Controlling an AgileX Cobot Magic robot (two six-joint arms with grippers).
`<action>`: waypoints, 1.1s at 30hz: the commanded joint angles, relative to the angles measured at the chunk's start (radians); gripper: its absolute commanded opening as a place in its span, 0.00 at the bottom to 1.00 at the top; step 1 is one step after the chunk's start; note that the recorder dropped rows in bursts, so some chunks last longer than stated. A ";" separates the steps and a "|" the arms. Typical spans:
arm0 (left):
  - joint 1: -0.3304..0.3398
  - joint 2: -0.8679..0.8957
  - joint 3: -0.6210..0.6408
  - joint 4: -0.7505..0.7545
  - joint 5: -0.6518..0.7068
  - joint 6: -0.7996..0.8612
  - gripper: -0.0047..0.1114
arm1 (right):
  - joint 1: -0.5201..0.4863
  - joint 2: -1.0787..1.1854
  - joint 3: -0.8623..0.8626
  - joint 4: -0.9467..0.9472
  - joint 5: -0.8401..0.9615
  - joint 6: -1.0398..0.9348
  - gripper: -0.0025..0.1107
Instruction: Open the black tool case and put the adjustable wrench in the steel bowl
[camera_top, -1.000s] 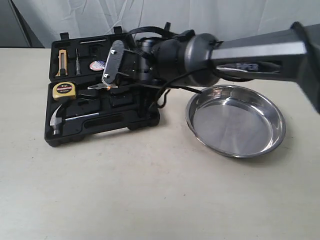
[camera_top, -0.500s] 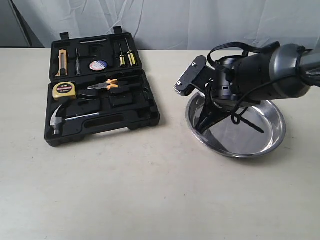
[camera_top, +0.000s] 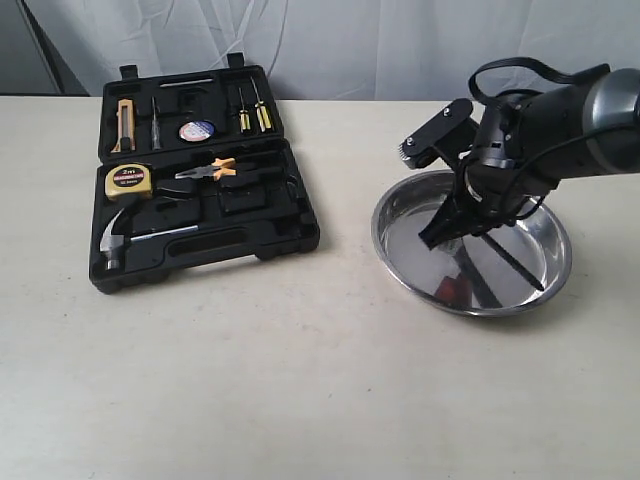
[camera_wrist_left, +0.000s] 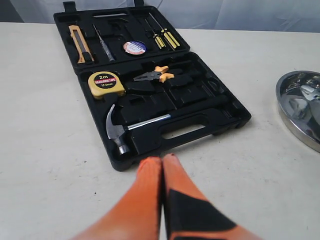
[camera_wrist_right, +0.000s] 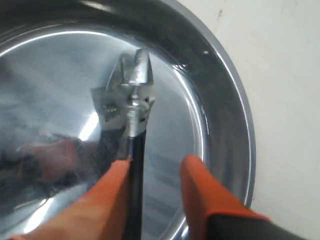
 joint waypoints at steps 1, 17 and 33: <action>-0.004 -0.004 0.003 0.006 -0.003 -0.006 0.04 | -0.008 -0.010 0.001 -0.015 0.010 0.005 0.49; -0.004 -0.010 0.001 0.006 -0.036 0.001 0.04 | -0.008 -0.306 0.001 0.098 -0.055 0.122 0.02; -0.004 -0.243 -0.046 0.005 -0.104 0.046 0.04 | -0.006 -0.776 0.323 0.679 -0.172 -0.318 0.02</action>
